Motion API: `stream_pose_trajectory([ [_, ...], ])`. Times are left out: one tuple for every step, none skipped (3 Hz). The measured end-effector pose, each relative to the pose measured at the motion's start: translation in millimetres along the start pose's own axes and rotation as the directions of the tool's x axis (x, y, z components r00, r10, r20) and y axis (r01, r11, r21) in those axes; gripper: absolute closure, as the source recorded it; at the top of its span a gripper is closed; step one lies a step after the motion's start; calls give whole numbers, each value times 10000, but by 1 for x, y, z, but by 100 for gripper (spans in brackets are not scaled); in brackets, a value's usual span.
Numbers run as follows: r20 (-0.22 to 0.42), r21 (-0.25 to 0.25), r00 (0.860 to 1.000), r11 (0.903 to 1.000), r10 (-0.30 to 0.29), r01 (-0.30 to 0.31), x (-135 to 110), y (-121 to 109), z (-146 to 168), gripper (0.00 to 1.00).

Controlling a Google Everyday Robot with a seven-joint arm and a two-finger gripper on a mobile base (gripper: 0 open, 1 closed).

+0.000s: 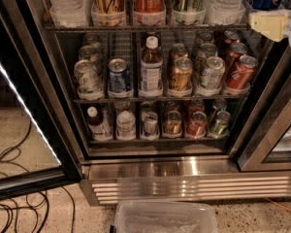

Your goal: Pick pepsi can from top shelf of fridge

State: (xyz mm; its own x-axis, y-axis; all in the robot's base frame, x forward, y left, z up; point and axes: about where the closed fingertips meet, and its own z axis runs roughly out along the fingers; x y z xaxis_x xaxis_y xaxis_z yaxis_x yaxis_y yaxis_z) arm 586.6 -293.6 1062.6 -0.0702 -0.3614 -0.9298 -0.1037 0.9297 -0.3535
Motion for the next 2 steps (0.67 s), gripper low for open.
stream_pose_trajectory([
  [213,519,9998,9987,-7,-4,2,-18,-7,37],
  [323,729,9995,9973,-8,-15,3,-25,-8,36],
])
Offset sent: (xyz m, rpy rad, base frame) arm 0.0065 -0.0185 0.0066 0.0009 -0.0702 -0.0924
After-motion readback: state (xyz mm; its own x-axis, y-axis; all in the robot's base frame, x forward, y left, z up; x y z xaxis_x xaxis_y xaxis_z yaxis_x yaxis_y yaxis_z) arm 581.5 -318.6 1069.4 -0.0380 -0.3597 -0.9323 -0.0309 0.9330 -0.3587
